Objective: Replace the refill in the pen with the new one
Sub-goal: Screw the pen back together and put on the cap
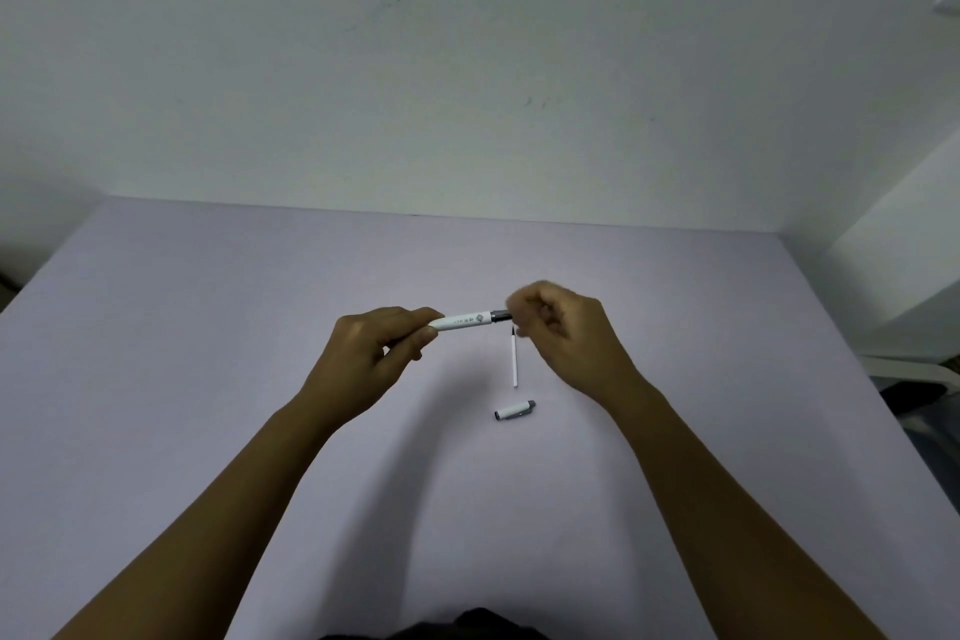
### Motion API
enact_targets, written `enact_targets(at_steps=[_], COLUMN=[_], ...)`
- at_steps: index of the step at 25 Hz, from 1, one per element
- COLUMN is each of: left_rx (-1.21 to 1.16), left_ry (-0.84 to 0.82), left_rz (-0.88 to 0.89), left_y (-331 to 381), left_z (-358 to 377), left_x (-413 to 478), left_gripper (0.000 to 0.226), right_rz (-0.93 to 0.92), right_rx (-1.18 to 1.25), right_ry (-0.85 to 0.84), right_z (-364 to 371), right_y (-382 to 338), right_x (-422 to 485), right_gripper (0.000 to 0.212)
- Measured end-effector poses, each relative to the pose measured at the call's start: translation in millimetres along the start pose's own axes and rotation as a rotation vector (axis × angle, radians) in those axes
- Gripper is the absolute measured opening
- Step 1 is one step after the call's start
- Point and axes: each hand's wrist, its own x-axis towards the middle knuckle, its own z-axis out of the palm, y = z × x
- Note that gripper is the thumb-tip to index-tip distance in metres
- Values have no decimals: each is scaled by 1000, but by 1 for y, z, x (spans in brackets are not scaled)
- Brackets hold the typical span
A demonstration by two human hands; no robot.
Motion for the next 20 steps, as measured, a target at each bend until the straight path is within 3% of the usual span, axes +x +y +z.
enact_targets(at_steps=[4, 7, 10, 14, 16, 20], left_rx=[-3, -16, -37, -38, -52, -60], left_ry=[1, -1, 28, 22, 19, 22], left_rz=[-15, -7, -33, -14, -6, -2], left_y=[0, 3, 2, 3, 5, 6], left_z=[-2, 0, 1, 3, 4, 3], left_x=[1, 0, -1, 0, 0, 1], left_gripper=[32, 30, 30, 30, 29, 29], right_rz=[-59, -30, -52, -120, -112, -163], right_rx=[17, -39, 7, -61, -104, -44], right_ry=[-16, -4, -17, -4, 15, 0], right_z=[-1, 0, 0, 0, -1, -3], right_y=[-2, -2, 0, 6, 5, 3], right_x=[0, 1, -1, -4, -3, -2], right_gripper=[3, 28, 11, 8, 20, 5])
